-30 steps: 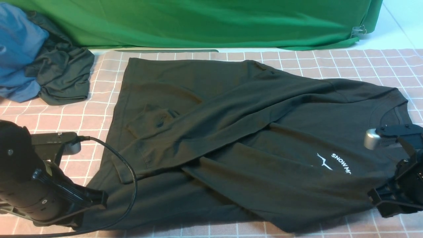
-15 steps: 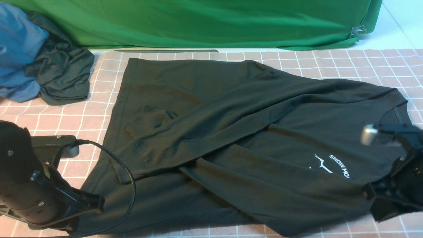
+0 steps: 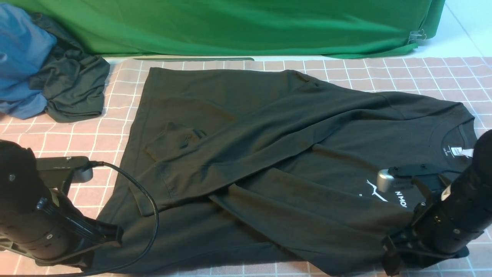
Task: Fold a long-sleeved shirt over a pink coffee tablecloth.
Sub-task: 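Grasp the near edge of the shirt at its hem and shoulder corners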
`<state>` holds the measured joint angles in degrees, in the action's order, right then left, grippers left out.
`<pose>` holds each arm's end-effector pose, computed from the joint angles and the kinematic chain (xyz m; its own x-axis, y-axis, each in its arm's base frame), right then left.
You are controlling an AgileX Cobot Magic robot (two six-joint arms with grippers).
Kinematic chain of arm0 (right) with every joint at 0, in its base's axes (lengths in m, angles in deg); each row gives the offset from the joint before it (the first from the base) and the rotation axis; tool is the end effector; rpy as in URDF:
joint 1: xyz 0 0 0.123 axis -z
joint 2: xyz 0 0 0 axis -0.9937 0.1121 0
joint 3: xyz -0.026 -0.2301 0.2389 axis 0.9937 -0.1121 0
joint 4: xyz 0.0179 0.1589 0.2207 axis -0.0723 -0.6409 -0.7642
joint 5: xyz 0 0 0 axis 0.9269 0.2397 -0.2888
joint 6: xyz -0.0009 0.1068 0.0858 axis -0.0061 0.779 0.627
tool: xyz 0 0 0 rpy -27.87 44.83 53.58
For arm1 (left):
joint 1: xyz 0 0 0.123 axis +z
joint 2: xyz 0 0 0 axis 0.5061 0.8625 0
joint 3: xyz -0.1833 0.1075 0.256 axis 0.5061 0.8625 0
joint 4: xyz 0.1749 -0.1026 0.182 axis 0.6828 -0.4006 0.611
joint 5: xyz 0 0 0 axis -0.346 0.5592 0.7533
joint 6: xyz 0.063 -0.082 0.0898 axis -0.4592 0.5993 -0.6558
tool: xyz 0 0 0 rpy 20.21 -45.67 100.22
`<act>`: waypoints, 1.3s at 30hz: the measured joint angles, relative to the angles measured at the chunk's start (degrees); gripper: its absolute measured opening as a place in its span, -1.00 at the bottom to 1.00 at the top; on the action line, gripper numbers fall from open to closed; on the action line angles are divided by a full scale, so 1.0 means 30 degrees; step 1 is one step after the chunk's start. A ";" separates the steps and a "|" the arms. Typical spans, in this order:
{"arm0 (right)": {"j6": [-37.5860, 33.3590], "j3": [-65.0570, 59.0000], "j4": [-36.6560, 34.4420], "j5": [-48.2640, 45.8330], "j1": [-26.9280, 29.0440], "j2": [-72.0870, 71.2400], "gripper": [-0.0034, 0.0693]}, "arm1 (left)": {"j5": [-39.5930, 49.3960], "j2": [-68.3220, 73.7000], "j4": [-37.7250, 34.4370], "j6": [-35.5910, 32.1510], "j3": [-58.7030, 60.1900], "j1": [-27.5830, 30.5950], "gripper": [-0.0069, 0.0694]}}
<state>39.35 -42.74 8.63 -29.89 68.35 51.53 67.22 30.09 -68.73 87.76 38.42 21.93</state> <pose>0.2462 0.0963 0.1435 -0.9845 -0.1623 -0.0661 -0.1728 0.9616 0.2134 0.2089 -0.0249 0.1940 -0.9850 -0.0370 -0.1683 -0.0399 0.9991 0.0142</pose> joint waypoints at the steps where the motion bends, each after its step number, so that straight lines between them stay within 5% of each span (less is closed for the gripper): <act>1: 0.0028 0.0000 -0.0023 0.0412 0.0000 0.0020 0.62 | 0.0000 0.0000 0.0000 0.0000 0.0000 0.0000 -0.74; 18: 0.0111 0.0968 -0.0085 0.2691 0.0000 -0.0261 0.62 | -0.0228 0.0000 -0.0424 -0.0016 0.0000 0.0000 -0.74; 23: 0.0133 0.0968 -0.0101 0.3514 0.0000 -0.0240 0.49 | -0.0288 0.0000 -0.0462 -0.0016 0.0000 0.0000 -0.74; 27: 0.0171 0.0968 -0.0118 0.3717 0.0000 0.0135 0.22 | -0.0357 0.0000 -0.0651 -0.0016 0.0000 0.0000 -0.74; 33: -0.0614 0.0968 -0.0118 0.4010 0.0000 0.0326 -0.68 | -0.0416 0.0000 -0.0785 -0.0016 0.0000 0.0000 -0.74; 39: -0.0914 0.0968 0.0043 0.3036 0.0000 0.0115 -0.80 | -0.0375 0.0000 -0.0768 -0.0016 0.0000 0.0000 -0.74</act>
<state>36.61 -39.83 8.76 -20.78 68.35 51.87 66.10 30.09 -71.03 87.71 38.42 21.93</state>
